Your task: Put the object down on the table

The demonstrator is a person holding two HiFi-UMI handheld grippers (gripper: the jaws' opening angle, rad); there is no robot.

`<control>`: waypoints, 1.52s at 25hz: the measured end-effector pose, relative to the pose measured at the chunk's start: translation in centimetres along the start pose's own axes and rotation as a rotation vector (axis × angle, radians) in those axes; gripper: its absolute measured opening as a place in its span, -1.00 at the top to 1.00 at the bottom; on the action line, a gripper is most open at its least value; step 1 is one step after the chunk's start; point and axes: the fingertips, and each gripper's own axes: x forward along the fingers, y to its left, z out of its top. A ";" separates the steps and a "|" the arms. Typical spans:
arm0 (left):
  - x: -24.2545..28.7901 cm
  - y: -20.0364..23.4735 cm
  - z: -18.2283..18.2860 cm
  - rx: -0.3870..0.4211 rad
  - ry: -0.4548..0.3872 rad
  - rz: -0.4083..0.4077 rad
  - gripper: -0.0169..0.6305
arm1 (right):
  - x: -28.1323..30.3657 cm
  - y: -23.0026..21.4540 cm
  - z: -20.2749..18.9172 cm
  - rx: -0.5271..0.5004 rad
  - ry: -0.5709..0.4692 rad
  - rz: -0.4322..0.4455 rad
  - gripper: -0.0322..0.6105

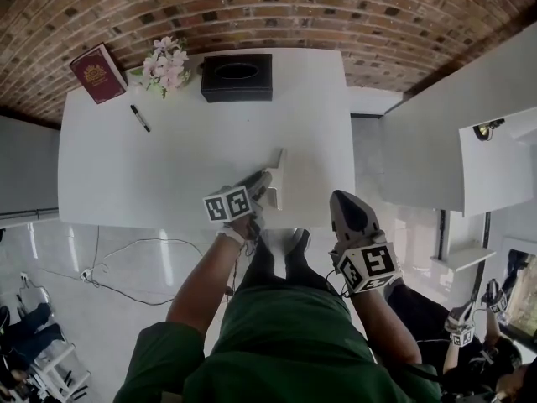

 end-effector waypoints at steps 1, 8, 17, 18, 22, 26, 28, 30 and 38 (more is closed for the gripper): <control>-0.3 0.1 0.2 0.016 -0.004 0.010 0.58 | 0.1 0.0 0.1 -0.002 -0.003 0.004 0.89; -4.5 -1.2 5.2 0.207 -0.125 0.119 0.57 | 0.3 -0.1 1.5 -0.020 -0.033 0.022 0.89; -8.8 -8.5 9.9 0.434 -0.263 0.065 0.68 | 0.2 0.6 4.8 -0.054 -0.099 0.044 0.89; -9.4 -9.6 10.3 0.460 -0.280 0.052 0.71 | 0.2 0.7 5.3 -0.057 -0.111 0.047 0.89; -11.7 -14.0 11.6 0.547 -0.352 0.003 0.84 | -0.1 1.5 7.0 -0.071 -0.151 0.062 0.89; -14.1 -17.1 12.4 0.633 -0.415 -0.004 0.88 | -0.5 2.1 8.0 -0.085 -0.184 0.076 0.89; -15.2 -18.2 12.5 0.664 -0.437 -0.001 0.89 | -0.7 2.5 8.3 -0.090 -0.196 0.082 0.89; -16.2 -19.1 12.6 0.681 -0.455 -0.001 0.90 | -0.9 2.9 8.7 -0.096 -0.206 0.087 0.89; -18.9 -22.3 12.4 0.743 -0.494 -0.007 0.91 | -2.2 3.8 10.5 -0.114 -0.250 0.101 0.89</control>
